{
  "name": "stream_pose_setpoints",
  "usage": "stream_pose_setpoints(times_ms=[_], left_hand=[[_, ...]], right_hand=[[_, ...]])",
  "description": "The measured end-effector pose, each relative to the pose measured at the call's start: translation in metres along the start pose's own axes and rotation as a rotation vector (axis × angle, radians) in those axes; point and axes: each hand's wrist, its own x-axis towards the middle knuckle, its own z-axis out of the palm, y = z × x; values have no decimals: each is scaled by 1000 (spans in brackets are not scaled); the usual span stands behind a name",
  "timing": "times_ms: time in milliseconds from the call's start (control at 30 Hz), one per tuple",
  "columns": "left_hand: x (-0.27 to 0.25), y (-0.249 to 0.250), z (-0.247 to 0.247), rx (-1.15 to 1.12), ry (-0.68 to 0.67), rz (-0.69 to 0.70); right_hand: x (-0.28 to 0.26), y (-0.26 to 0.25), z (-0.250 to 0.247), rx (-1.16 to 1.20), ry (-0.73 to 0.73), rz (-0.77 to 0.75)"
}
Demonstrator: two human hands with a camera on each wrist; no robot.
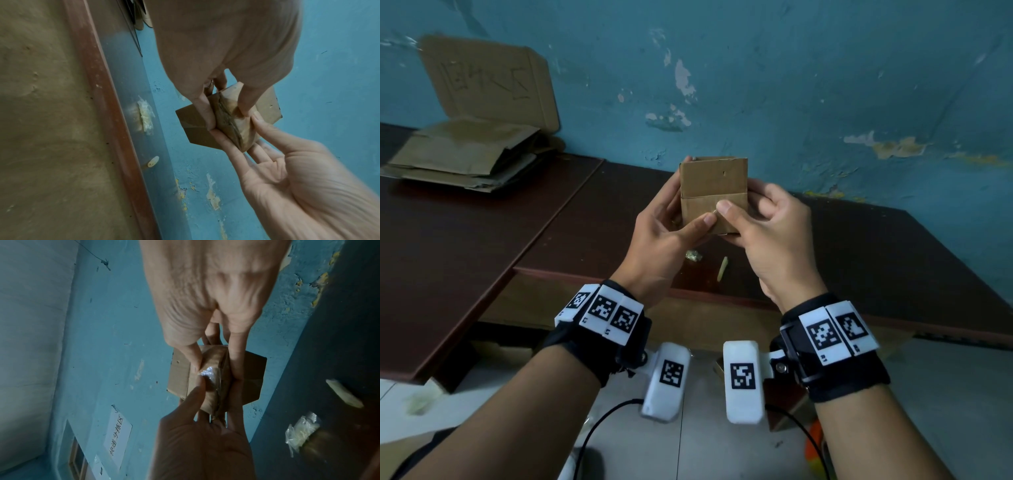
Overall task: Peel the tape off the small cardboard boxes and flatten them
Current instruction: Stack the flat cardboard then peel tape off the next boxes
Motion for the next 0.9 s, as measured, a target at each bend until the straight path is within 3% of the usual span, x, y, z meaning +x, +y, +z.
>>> stream_pose_setpoints(times_ms=[333, 533, 900], left_hand=[[-1, 7, 8, -36, 73, -16], [3, 1, 1, -34, 39, 9], [1, 1, -1, -50, 3, -2]], right_hand=[[2, -2, -3, 10, -40, 54], [-1, -10, -7, 71, -112, 81], [-1, -7, -1, 48, -57, 34]])
